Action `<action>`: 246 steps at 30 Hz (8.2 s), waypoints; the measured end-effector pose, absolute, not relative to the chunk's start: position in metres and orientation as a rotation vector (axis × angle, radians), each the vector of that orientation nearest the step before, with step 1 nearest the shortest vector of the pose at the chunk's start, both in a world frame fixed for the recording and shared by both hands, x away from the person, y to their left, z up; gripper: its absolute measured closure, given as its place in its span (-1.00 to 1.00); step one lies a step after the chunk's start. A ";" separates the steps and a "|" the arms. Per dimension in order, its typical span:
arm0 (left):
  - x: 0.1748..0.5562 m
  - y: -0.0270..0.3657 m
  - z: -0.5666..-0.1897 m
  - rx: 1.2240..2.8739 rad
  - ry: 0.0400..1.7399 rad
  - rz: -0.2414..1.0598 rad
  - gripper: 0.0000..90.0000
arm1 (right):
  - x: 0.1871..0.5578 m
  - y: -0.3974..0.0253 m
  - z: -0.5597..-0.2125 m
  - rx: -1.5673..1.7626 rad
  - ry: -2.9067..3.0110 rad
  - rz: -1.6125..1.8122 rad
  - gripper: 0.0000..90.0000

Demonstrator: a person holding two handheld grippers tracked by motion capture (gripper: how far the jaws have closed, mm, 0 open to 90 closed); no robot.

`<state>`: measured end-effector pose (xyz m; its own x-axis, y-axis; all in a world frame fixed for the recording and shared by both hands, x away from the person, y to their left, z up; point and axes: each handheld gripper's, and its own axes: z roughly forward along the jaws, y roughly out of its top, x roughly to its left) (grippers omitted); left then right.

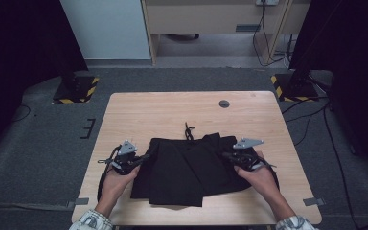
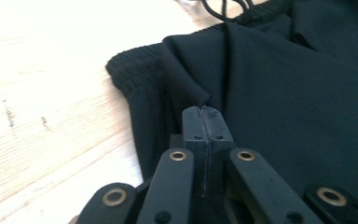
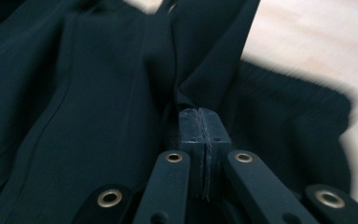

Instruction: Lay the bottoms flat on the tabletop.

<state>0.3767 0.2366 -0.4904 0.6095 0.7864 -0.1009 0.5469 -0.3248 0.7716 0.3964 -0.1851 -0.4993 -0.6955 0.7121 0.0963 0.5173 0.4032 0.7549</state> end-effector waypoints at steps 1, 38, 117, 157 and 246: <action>0.377 0.237 -0.491 2.025 1.052 0.389 0.97 | 0.392 -0.185 -0.502 1.080 2.432 1.166 0.99; 0.388 0.225 -0.522 2.174 1.084 0.400 0.44 | 0.375 -0.225 -0.501 1.189 2.272 1.233 0.06; 0.380 0.214 -0.505 2.099 1.000 0.486 0.18 | 0.420 -0.246 -0.530 1.377 2.242 1.031 0.98; 0.366 0.177 -0.397 1.938 0.699 0.427 0.94 | 0.416 -0.244 -0.531 1.381 2.241 1.054 0.98; 0.425 0.230 -0.397 1.821 0.973 0.741 0.97 | 0.434 -0.243 -0.403 1.083 1.999 1.295 0.98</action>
